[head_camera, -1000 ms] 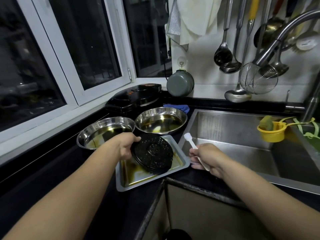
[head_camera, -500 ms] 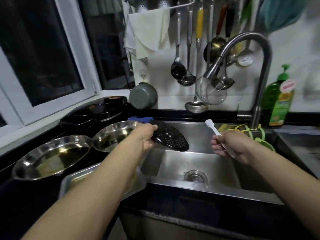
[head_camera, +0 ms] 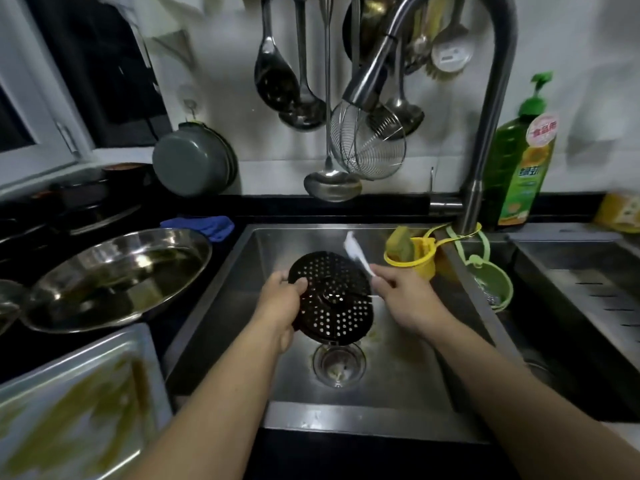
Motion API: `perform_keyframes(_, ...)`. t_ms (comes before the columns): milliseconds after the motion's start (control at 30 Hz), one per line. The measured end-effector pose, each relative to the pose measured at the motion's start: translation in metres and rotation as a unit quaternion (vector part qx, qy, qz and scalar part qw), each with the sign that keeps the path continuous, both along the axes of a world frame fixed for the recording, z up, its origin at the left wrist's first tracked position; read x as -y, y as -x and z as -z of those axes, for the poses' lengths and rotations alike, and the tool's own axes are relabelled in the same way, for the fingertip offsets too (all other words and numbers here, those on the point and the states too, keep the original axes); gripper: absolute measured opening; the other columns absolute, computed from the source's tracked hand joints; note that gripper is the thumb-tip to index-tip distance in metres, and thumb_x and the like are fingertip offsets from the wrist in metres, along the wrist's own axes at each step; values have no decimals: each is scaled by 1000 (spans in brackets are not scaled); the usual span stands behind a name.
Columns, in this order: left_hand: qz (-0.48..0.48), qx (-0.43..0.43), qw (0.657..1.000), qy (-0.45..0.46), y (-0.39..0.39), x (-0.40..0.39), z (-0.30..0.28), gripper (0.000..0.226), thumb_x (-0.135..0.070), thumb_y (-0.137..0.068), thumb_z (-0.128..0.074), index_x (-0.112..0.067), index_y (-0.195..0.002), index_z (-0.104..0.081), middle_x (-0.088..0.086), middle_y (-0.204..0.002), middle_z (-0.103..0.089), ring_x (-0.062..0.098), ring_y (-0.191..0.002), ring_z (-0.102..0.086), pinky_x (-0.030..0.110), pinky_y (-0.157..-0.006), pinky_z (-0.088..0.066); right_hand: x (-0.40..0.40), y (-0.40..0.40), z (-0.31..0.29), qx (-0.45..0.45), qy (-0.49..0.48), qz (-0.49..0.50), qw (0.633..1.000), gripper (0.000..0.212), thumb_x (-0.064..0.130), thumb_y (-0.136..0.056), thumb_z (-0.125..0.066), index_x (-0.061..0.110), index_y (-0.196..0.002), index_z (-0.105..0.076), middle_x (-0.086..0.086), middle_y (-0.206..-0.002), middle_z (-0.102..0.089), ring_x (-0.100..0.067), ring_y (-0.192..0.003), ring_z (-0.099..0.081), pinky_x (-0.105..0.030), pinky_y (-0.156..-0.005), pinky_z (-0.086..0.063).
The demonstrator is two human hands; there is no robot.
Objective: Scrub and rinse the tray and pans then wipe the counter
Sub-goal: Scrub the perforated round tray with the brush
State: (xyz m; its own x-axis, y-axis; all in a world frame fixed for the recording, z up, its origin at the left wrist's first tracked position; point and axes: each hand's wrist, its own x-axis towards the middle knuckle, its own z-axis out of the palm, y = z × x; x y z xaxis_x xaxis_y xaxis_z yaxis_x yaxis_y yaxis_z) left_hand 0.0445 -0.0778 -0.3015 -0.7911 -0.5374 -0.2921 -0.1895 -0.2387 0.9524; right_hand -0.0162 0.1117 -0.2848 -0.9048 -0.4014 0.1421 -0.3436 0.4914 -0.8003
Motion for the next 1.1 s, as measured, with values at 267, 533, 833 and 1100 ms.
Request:
perform_keyframes(267, 84, -16, 996, -36, -7, -6, -6, 27, 9, -97, -54, -4, -116, -69, 18, -104, -77, 35, -102, -73, 48, -91, -59, -5, 2, 4, -137, -114, -8, 984, 50, 21, -104, -46, 42, -149, -43, 2, -120, -62, -19, -116, -55, -33, -90, -44)
perform_keyframes(533, 85, -53, 995, -3, -9, -13, -9, 26, 6, -97, -58, -7, -115, -72, 14, -103, -78, 28, -97, -74, 40, -88, -60, 6, -14, 1, -213, -184, -102, 954, 55, 24, -103, -46, 52, -149, -34, 7, -97, -44, -24, -100, -55, -45, -83, -50)
perform_keyframes(833, 65, -53, 996, 40, -6, -13, -7, 26, 6, -94, -62, -12, -109, -73, 9, -96, -79, 27, -98, -74, 42, -90, -60, 12, -23, 1, -254, -210, -131, 935, 59, 23, -102, -45, 55, -150, -31, 5, -99, -49, -22, -97, -57, -38, -77, -50)
perform_keyframes(1100, 73, -69, 994, 49, -9, -15, -11, 22, 2, -95, -64, -14, -106, -75, 8, -95, -79, 20, -89, -75, 33, -80, -59, 11, -20, -2, -254, -199, -116, 939, 55, 22, -102, -46, 50, -148, -38, 9, -93, -41, -21, -93, -57, -37, -73, -48)
